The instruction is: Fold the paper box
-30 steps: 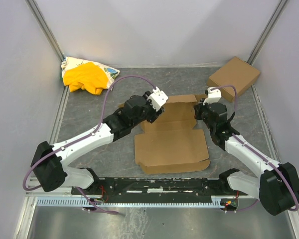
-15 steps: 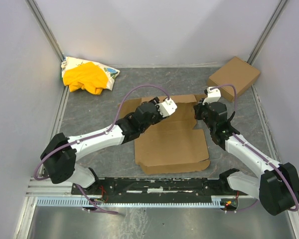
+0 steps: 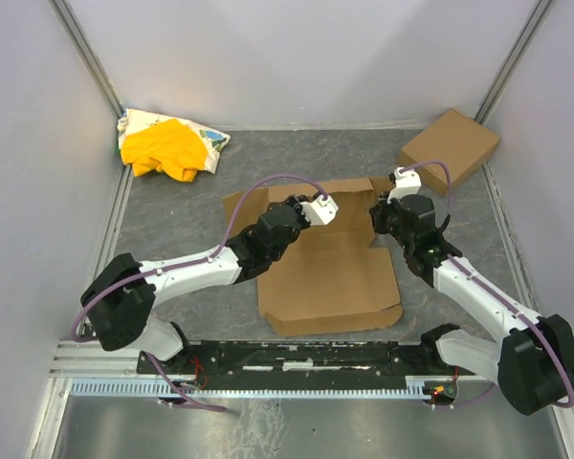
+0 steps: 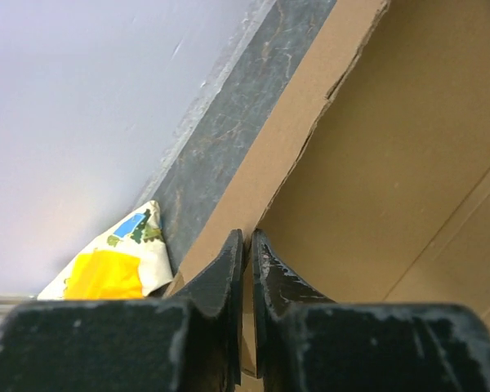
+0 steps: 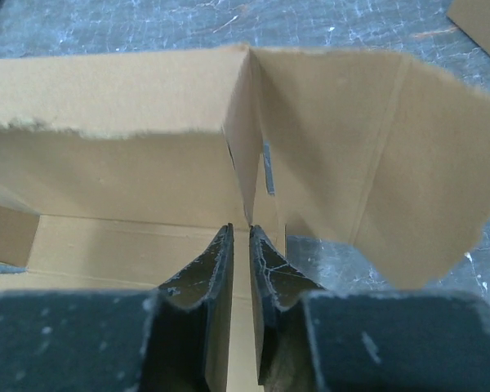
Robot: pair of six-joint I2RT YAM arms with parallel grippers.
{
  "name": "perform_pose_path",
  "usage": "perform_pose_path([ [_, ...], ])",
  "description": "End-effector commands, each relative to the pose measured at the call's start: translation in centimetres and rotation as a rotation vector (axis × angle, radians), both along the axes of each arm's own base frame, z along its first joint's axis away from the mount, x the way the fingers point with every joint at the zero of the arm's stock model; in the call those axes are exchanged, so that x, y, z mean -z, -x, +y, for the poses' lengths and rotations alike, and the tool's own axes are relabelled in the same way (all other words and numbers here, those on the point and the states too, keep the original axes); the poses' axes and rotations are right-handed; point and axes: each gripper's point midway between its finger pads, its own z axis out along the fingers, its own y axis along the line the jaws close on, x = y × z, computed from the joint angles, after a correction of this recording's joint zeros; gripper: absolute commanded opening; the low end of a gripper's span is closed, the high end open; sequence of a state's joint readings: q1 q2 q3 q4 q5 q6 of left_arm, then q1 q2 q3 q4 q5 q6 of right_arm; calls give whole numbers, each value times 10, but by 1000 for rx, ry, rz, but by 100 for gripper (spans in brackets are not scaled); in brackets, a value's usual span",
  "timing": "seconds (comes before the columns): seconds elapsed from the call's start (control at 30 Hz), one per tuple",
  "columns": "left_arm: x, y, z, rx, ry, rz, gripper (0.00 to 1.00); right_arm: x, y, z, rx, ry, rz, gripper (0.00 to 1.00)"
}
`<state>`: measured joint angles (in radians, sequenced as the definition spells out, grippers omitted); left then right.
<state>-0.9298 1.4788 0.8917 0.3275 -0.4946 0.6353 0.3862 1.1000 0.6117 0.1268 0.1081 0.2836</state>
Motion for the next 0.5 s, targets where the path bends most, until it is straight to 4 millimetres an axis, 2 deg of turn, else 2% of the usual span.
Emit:
perform_pose_path([
  [0.0, -17, -7, 6, -41, 3, -97, 7, -27, -4, 6, -22, -21, -36, 21],
  [0.1, -17, -6, 7, -38, 4, -106, 4, -28, -3, 6, -20, -26, -37, 23],
  [0.27, -15, -6, 9, -39, -31, -118, 3, -36, -1, 0, 16, -22, -21, 35],
  [0.47, -21, -8, 20, -53, -142, -202, 3, -66, 1, -38, 178, 61, -60, 50],
])
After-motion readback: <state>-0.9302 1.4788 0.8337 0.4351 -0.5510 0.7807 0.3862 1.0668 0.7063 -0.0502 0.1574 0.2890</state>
